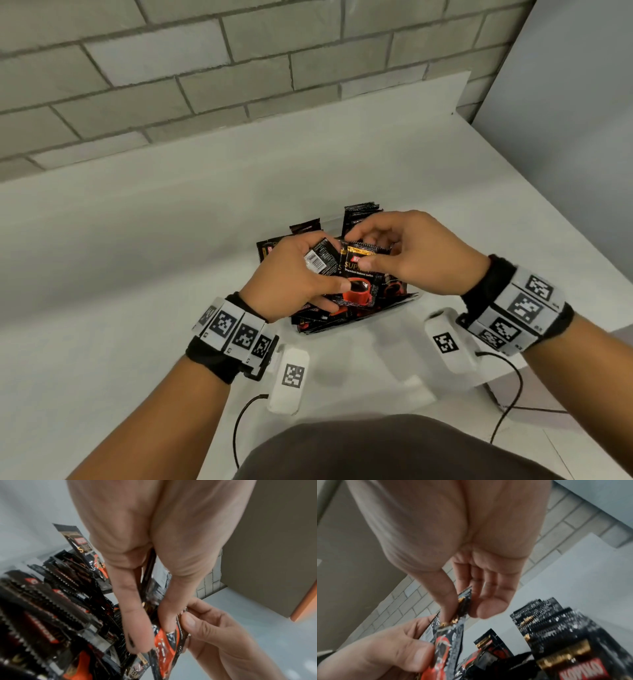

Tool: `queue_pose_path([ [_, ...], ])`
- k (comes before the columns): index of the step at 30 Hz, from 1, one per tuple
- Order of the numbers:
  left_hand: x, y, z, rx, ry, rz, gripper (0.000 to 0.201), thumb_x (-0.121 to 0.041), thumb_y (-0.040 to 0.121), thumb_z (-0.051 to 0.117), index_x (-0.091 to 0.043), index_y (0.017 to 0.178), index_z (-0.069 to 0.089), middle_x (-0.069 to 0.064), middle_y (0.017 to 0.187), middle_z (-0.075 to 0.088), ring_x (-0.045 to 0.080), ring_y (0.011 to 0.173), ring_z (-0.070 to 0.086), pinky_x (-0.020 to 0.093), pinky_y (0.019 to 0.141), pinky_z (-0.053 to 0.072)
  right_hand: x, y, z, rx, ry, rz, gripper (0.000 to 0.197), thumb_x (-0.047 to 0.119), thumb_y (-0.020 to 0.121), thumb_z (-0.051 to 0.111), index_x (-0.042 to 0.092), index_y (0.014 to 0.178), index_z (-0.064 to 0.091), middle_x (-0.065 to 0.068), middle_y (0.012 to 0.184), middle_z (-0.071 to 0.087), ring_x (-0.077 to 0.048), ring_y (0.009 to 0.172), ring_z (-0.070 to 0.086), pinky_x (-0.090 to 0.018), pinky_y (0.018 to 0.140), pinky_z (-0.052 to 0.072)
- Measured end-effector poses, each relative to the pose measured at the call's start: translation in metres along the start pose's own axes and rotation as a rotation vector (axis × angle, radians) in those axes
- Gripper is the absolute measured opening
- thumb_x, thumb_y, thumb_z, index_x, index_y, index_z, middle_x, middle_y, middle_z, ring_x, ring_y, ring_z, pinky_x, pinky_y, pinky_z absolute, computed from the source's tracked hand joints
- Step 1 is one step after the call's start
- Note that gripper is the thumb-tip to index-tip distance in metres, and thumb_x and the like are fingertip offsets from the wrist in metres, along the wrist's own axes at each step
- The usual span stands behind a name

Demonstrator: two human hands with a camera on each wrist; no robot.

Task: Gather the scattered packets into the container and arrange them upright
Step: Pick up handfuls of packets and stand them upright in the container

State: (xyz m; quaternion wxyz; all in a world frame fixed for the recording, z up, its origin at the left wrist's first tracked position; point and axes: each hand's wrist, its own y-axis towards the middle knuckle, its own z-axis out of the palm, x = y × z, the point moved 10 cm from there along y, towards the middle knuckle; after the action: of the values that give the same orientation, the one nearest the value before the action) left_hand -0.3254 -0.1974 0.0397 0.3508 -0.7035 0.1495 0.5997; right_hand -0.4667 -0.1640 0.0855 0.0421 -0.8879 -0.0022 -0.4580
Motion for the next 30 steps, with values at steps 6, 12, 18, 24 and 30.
queue_pose_path([
  [6,0.004,0.002,-0.013,-0.104,-0.110,0.001,0.034,0.010,0.078,0.081,-0.005,0.106,0.068,0.012,0.097,0.073,0.029,0.085,0.077,0.042,0.064,0.065,0.001,0.000,-0.006,0.079,-0.091,0.042,0.031,0.018,0.088,0.076,0.024,0.117,0.070,0.005,0.097,0.063,-0.016,0.068,0.071,-0.038,0.072,0.060],
  [12,0.007,-0.001,-0.043,-0.209,-0.173,0.003,0.031,0.009,0.081,0.078,0.000,0.109,0.065,0.009,0.086,0.074,0.026,0.077,0.076,0.039,0.064,0.065,-0.020,-0.003,-0.045,0.006,-0.221,0.044,0.004,0.020,0.092,0.070,0.024,0.093,0.070,0.007,0.090,0.070,-0.008,0.065,0.072,-0.039,0.077,0.058],
  [18,0.013,-0.002,-0.048,-0.224,-0.224,-0.019,0.033,0.010,0.082,0.077,-0.002,0.110,0.065,0.019,0.095,0.074,0.037,0.083,0.076,0.039,0.066,0.064,-0.037,-0.005,-0.024,0.146,-0.419,-0.016,0.016,0.010,0.091,0.065,0.023,0.096,0.073,0.011,0.086,0.072,0.000,0.076,0.066,-0.015,0.070,0.048],
  [24,0.016,-0.001,-0.038,-0.183,-0.212,-0.034,0.033,0.010,0.083,0.077,-0.002,0.111,0.065,0.014,0.092,0.075,0.032,0.082,0.077,0.037,0.065,0.064,-0.050,-0.002,0.015,0.219,-0.667,-0.090,0.020,0.018,0.092,0.064,0.023,0.111,0.066,0.005,0.107,0.055,-0.018,0.089,0.060,-0.032,0.079,0.049],
  [30,0.020,-0.001,-0.041,-0.198,-0.228,-0.044,0.027,0.007,0.089,0.072,-0.001,0.113,0.062,0.025,0.107,0.073,0.042,0.092,0.076,0.041,0.071,0.065,-0.059,-0.004,0.022,0.208,-0.806,-0.068,0.028,0.026,0.094,0.062,0.028,0.121,0.063,0.007,0.115,0.060,-0.017,0.111,0.052,-0.032,0.083,0.047],
])
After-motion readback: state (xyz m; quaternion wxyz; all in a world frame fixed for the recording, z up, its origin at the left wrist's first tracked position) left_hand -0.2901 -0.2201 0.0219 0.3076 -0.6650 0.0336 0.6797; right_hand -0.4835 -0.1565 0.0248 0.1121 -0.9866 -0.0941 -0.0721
